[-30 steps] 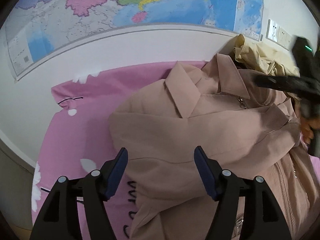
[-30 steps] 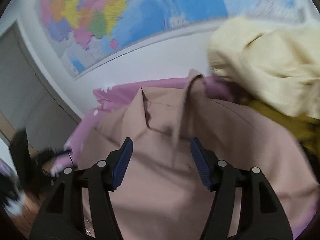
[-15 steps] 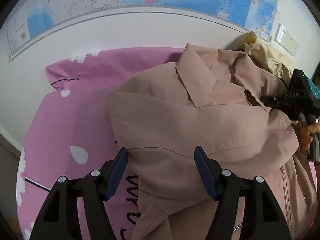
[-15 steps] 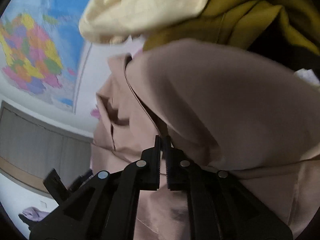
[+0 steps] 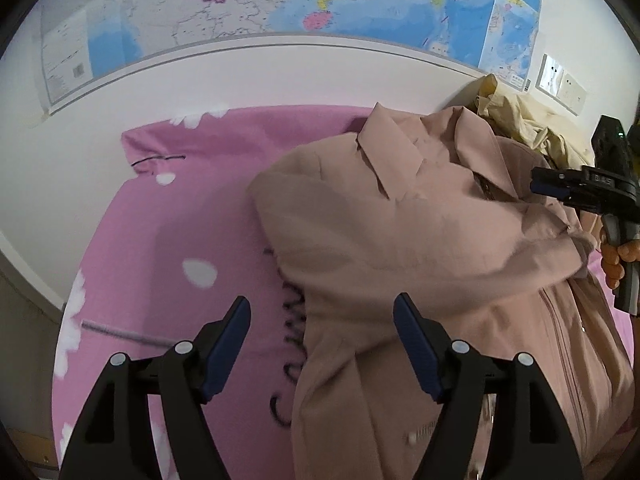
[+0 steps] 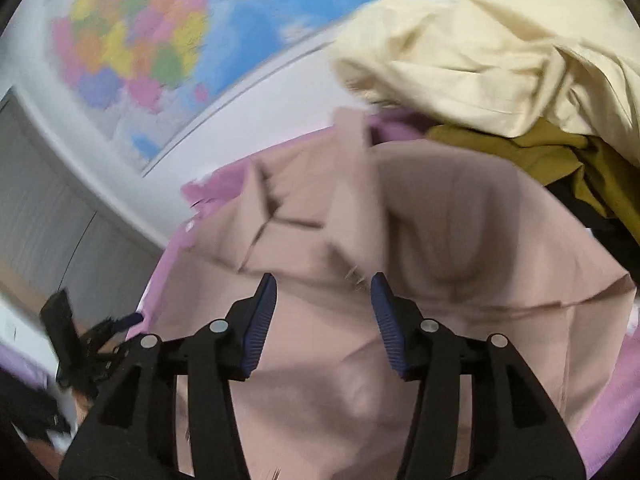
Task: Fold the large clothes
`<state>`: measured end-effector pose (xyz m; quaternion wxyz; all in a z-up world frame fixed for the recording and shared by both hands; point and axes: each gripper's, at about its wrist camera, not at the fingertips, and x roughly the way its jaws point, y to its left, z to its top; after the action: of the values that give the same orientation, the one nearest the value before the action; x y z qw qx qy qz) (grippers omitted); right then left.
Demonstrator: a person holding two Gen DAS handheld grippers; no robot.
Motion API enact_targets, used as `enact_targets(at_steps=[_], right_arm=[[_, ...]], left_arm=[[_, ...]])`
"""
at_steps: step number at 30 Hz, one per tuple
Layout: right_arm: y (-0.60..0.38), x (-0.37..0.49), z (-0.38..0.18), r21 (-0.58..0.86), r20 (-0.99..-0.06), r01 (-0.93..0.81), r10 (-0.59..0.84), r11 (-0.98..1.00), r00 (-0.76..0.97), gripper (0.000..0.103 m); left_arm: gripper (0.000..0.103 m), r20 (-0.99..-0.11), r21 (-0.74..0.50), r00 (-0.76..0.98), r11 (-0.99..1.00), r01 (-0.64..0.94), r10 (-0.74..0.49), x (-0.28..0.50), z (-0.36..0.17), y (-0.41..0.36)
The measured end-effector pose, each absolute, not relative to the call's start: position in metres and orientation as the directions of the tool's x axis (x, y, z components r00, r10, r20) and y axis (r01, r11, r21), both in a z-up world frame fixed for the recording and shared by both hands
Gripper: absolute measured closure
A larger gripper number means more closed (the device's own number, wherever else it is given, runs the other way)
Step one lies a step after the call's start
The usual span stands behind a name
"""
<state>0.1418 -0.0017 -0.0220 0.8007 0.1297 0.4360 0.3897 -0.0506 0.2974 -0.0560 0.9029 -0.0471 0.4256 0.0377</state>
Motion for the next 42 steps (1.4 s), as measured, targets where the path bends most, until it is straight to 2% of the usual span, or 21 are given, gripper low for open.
enact_targets(at_steps=[1, 3, 4, 6, 9, 19, 20, 23, 29, 33, 36, 37, 38, 39, 41, 42], right_arm=[[-0.004, 0.131, -0.018, 0.543, -0.590, -0.532, 0.746, 0.650, 0.310, 0.052], [-0.013, 0.113, -0.011, 0.544, -0.567, -0.563, 0.767, 0.622, 0.300, 0.042], [-0.021, 0.100, -0.008, 0.539, -0.555, -0.582, 0.777, 0.608, 0.297, 0.041], [-0.036, 0.080, -0.002, 0.532, -0.538, -0.602, 0.787, 0.595, 0.303, 0.033], [-0.063, 0.046, -0.002, 0.516, -0.535, -0.608, 0.781, 0.603, 0.322, 0.027], [-0.170, -0.031, -0.055, 0.602, -0.552, -0.431, 0.740, 0.672, 0.384, 0.013], [-0.177, -0.035, -0.062, 0.613, -0.557, -0.409, 0.737, 0.676, 0.384, 0.012], [-0.191, -0.051, -0.081, 0.664, -0.547, -0.380, 0.765, 0.644, 0.341, 0.012], [-0.172, -0.075, -0.079, 0.661, -0.504, -0.489, 0.819, 0.570, 0.273, 0.009], [-0.138, -0.086, -0.077, 0.589, -0.541, -0.594, 0.813, 0.548, 0.214, 0.008], [-0.122, -0.088, -0.077, 0.600, -0.518, -0.623, 0.837, 0.501, 0.174, 0.008], [-0.116, -0.088, -0.076, 0.595, -0.519, -0.636, 0.839, 0.492, 0.164, 0.009], [-0.113, -0.089, -0.077, 0.590, -0.520, -0.642, 0.839, 0.489, 0.160, 0.012], [-0.111, -0.090, -0.078, 0.591, -0.519, -0.643, 0.840, 0.487, 0.159, 0.017], [-0.110, -0.090, -0.079, 0.620, -0.492, -0.636, 0.859, 0.459, 0.141, 0.023], [-0.109, -0.089, -0.079, 0.636, -0.483, -0.625, 0.865, 0.452, 0.135, 0.033]], left_arm=[[0.031, -0.773, -0.054, 0.634, 0.993, -0.107, 0.026, -0.058, -0.056, 0.298], [0.030, -0.777, -0.056, 0.629, 0.993, -0.105, 0.023, -0.071, -0.057, 0.299], [0.030, -0.778, -0.059, 0.628, 0.993, -0.102, 0.019, -0.076, -0.057, 0.299], [0.028, -0.784, -0.089, 0.620, 0.992, -0.089, -0.015, -0.093, -0.059, 0.301], [0.027, -0.787, -0.158, 0.610, 0.986, -0.054, -0.093, -0.116, -0.061, 0.304], [0.022, -0.760, -0.419, 0.560, 0.907, -0.036, -0.328, -0.171, -0.095, 0.306], [0.018, -0.742, -0.433, 0.576, 0.901, -0.022, -0.342, -0.176, -0.096, 0.304], [0.017, -0.709, -0.492, 0.567, 0.870, 0.029, -0.420, -0.183, -0.097, 0.295], [0.017, -0.677, -0.547, 0.487, 0.820, 0.168, -0.552, -0.185, -0.099, 0.254], [0.016, -0.685, -0.517, 0.497, 0.836, 0.185, -0.533, -0.179, -0.101, 0.235], [0.017, -0.665, -0.549, 0.516, 0.822, 0.151, -0.539, -0.169, -0.103, 0.238], [0.018, -0.667, -0.548, 0.522, 0.825, 0.138, -0.531, -0.164, -0.103, 0.237], [0.025, -0.675, -0.536, 0.529, 0.835, 0.127, -0.514, -0.163, -0.103, 0.236], [0.039, -0.685, -0.518, 0.536, 0.847, 0.116, -0.493, -0.160, -0.102, 0.235], [0.053, -0.705, -0.494, 0.541, 0.865, 0.089, -0.458, -0.156, -0.103, 0.234], [0.063, -0.707, -0.495, 0.544, 0.866, 0.077, -0.452, -0.154, -0.103, 0.233]])
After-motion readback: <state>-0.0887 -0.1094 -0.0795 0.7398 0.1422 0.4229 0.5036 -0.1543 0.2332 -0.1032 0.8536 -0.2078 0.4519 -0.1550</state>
